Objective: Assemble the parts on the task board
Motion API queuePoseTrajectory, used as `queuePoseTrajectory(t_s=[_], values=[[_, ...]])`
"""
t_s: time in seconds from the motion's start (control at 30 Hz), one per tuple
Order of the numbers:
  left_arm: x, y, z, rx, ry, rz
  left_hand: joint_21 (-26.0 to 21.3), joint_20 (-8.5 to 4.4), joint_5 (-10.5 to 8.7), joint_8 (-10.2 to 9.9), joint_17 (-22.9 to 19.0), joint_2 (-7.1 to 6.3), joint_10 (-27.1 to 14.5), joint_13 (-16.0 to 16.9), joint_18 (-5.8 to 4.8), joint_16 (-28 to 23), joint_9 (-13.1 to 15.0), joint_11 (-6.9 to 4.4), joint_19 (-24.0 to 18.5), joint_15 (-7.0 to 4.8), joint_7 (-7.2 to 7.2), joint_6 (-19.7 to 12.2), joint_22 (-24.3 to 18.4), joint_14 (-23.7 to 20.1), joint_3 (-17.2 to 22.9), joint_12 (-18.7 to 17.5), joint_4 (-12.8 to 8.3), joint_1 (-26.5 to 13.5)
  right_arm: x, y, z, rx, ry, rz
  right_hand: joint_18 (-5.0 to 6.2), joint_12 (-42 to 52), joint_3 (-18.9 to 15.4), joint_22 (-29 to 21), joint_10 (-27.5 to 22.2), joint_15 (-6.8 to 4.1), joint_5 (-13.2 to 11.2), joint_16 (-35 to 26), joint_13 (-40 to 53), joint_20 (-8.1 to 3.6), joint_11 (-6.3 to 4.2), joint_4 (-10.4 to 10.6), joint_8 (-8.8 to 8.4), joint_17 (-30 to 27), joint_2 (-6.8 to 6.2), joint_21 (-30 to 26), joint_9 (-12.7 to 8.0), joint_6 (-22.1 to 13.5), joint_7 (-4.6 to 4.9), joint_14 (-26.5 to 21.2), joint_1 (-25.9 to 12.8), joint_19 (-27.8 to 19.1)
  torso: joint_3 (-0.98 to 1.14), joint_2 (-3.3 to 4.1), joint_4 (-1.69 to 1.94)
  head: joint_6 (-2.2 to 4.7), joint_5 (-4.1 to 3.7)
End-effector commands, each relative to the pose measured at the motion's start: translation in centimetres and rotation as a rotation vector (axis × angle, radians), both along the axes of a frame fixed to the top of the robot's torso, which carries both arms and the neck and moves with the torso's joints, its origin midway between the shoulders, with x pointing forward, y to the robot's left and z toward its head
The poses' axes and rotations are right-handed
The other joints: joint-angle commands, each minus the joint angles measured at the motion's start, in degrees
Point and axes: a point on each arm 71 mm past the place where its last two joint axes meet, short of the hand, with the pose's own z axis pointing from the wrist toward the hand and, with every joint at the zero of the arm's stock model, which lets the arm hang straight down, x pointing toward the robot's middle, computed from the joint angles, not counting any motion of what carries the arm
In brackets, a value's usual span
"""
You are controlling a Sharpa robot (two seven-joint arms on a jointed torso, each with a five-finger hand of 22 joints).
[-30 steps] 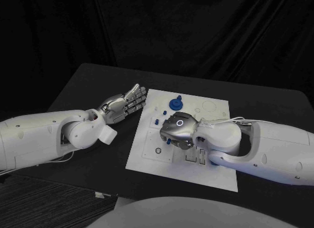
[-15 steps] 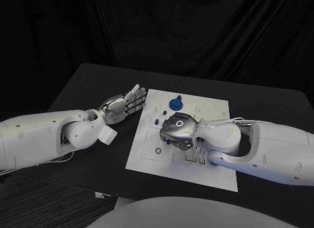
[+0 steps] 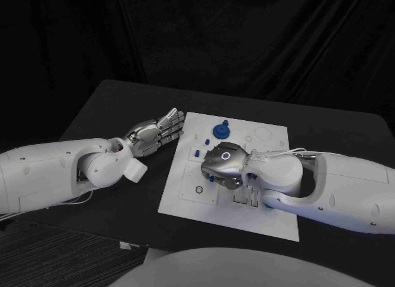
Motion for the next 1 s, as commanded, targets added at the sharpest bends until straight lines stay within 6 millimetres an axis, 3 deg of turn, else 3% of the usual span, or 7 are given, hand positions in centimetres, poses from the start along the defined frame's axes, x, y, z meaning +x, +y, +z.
queuePoseTrajectory(t_s=[0.03,0.17,0.27,0.37,0.47,0.73,1.0], values=[[-0.1,-0.2,0.0,-0.011,-0.001,-0.014,-0.46,-0.02,1.36,0.04,-0.41,-0.03,-0.42,-0.38,-1.85,-0.81,-0.26,0.44,0.42,0.40,0.20,0.59,-0.34,0.08,0.57,0.31,-0.37,0.39,0.1,-0.3,-0.4,-0.040,-0.005,-0.034,1.11,-1.08,0.25,6.58,-3.46,-0.09,-2.62,-1.66,0.61,-0.07,0.14,-0.32,-0.72,-1.49,0.08,-2.99,0.18,-3.86,-0.82,-1.06,-2.34,-1.04,0.01,0.01,0.00,-0.01,0.05],[-0.1,-0.2,0.0,-0.011,0.000,-0.014,-0.46,-0.01,1.50,0.04,-0.41,-0.04,-0.42,-0.39,-1.85,-0.81,-0.26,0.44,0.42,0.41,0.20,0.58,-0.33,0.08,0.59,0.30,-0.43,0.37,0.2,-0.5,-0.4,-0.044,-0.007,-0.044,1.25,-2.15,-0.24,6.25,-6.98,0.23,-6.13,-2.08,0.37,0.10,0.78,0.34,-0.69,-2.02,-0.57,-4.68,-0.32,-7.73,-1.60,-1.76,-3.49,-1.71,-0.01,0.02,0.00,-0.01,0.07],[-0.1,-0.2,0.0,-0.011,0.000,-0.015,-0.46,0.00,1.63,0.03,-0.41,-0.04,-0.42,-0.38,-1.85,-0.81,-0.26,0.44,0.43,0.41,0.20,0.58,-0.32,0.08,0.62,0.31,-0.49,0.36,0.3,-0.6,-0.4,-0.042,-0.008,-0.047,1.38,-2.24,-1.27,6.05,-9.63,0.58,-8.63,-2.21,0.54,0.36,1.20,0.94,-0.60,-2.31,-0.84,-5.77,-0.76,-11.16,-3.47,-2.18,-4.07,-1.95,0.00,0.02,0.00,-0.01,0.05],[-0.1,-0.2,0.0,-0.011,0.001,-0.016,-0.46,0.00,1.63,0.03,-0.41,-0.04,-0.42,-0.38,-1.85,-0.81,-0.26,0.44,0.43,0.41,0.20,0.58,-0.32,0.08,0.62,0.31,-0.49,0.36,0.3,-0.6,-0.4,-0.034,-0.010,-0.048,1.41,-2.12,-2.54,5.97,-11.90,0.64,-10.35,-2.22,0.76,0.53,1.28,1.45,-0.56,-2.47,-0.90,-6.39,-0.97,-12.91,-3.85,-2.39,-4.36,-1.97,0.01,0.01,0.00,-0.01,0.06],[-0.1,-0.2,0.0,-0.011,0.001,-0.017,-0.46,0.00,1.83,0.04,-0.41,-0.03,-0.43,-0.39,-1.85,-0.81,-0.25,0.44,0.42,0.41,0.20,0.61,-0.33,0.08,0.67,0.30,-0.61,0.36,0.4,-0.7,-0.2,-0.009,-0.017,-0.044,1.51,-1.40,-5.78,5.89,-16.14,0.84,-12.57,-2.10,1.22,0.68,1.42,2.54,-0.43,-2.61,-0.58,-7.33,-1.73,-16.38,-4.88,-2.61,-4.03,-1.89,0.00,0.01,-0.02,-0.01,0.12],[-0.1,-0.2,0.0,-0.013,0.000,-0.017,-0.45,0.01,1.96,0.05,-0.41,-0.02,-0.43,-0.39,-1.85,-0.81,-0.25,0.44,0.43,0.41,0.20,0.62,-0.32,0.08,0.72,0.30,-0.70,0.36,0.6,-1.4,0.1,0.050,-0.037,-0.047,1.65,0.26,-10.42,5.78,-23.85,1.14,-13.16,-2.08,1.22,1.02,1.87,6.50,-0.35,-3.17,-0.85,-9.58,-3.23,-20.31,-6.78,-3.20,-1.93,-2.04,-0.01,0.01,-0.01,-0.01,0.09],[0.0,0.0,0.5,-0.049,-0.057,0.002,-0.51,-0.01,1.71,0.12,-0.41,-0.64,-0.41,-0.35,-1.77,-0.81,-0.19,0.30,0.38,0.29,-0.07,0.87,-0.49,0.08,0.30,0.44,-1.22,0.15,1.6,-4.1,2.3,0.238,-0.003,-0.108,1.28,1.41,-11.50,6.49,-27.52,1.29,-11.53,-0.24,-0.98,1.16,2.44,12.07,0.49,-1.82,-1.66,-7.52,-3.60,-18.51,-5.93,-2.26,-0.85,-0.62,0.02,0.00,0.00,-0.01,-0.55]])
